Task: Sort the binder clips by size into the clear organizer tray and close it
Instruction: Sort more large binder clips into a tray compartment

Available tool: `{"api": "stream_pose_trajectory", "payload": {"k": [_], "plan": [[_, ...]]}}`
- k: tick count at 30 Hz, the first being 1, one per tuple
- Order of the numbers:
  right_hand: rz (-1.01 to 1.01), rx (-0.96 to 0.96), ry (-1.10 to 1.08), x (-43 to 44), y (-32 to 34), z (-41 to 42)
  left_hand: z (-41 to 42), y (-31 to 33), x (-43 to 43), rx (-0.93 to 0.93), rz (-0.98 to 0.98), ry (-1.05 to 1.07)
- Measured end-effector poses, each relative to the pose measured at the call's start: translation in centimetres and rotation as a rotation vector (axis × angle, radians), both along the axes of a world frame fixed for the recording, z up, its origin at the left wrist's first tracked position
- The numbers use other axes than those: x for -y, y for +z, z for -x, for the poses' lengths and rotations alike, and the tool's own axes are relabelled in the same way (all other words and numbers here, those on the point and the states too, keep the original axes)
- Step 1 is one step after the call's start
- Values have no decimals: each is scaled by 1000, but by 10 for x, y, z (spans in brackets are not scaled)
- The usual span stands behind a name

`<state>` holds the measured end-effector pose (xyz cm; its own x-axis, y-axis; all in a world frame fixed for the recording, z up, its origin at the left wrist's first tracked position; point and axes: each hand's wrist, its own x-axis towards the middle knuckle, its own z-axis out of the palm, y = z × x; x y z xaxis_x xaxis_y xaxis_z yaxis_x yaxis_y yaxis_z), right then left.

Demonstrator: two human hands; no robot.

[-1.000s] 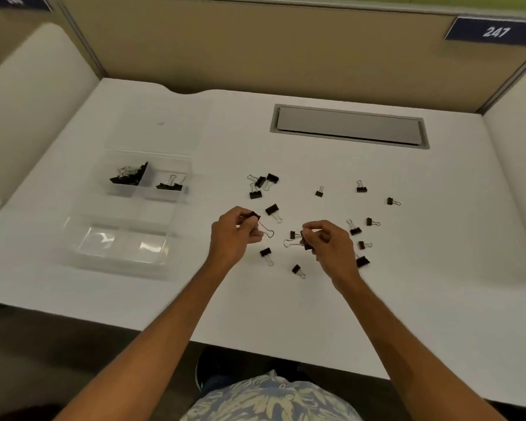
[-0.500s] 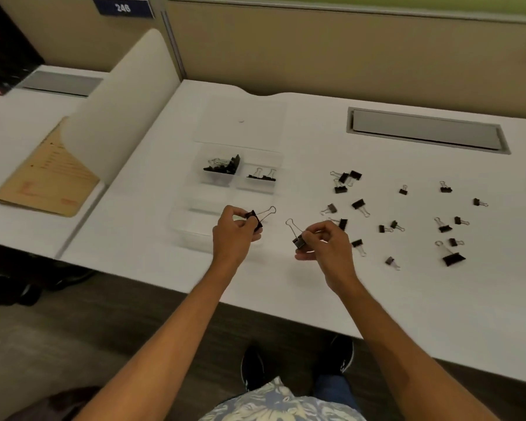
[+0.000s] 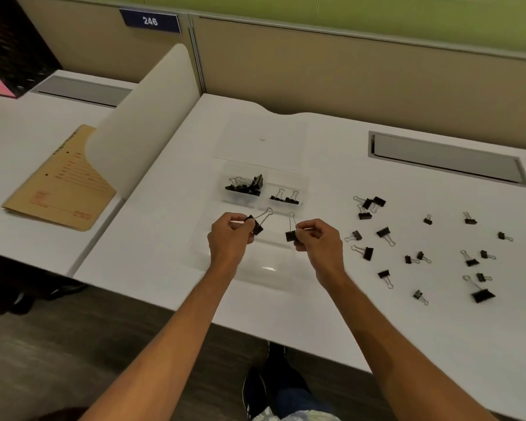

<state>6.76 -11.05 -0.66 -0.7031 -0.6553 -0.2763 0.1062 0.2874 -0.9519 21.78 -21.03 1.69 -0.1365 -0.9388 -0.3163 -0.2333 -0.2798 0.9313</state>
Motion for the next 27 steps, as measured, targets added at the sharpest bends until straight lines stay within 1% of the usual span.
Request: {"api": "stream_pose_trajectory", "payload": {"k": [5, 8, 16, 18, 21, 27], "plan": [[-13, 6, -26, 37, -5, 26, 25, -7, 34, -44, -50, -24], [-27, -15, -9, 60, -7, 44, 43, -13, 56, -27, -62, -70], [-113, -204, 42, 104, -24, 79, 90, -28, 100, 82, -49, -166], [-190, -282, 57, 112, -29, 85, 99, -33, 107, 125, -40, -184], [-253, -308, 43, 124, -32, 91, 112, -41, 116, 217, 0, -225], [-342, -437, 128, 140, -29, 97, 131, -48, 127, 477, 56, -312]]}}
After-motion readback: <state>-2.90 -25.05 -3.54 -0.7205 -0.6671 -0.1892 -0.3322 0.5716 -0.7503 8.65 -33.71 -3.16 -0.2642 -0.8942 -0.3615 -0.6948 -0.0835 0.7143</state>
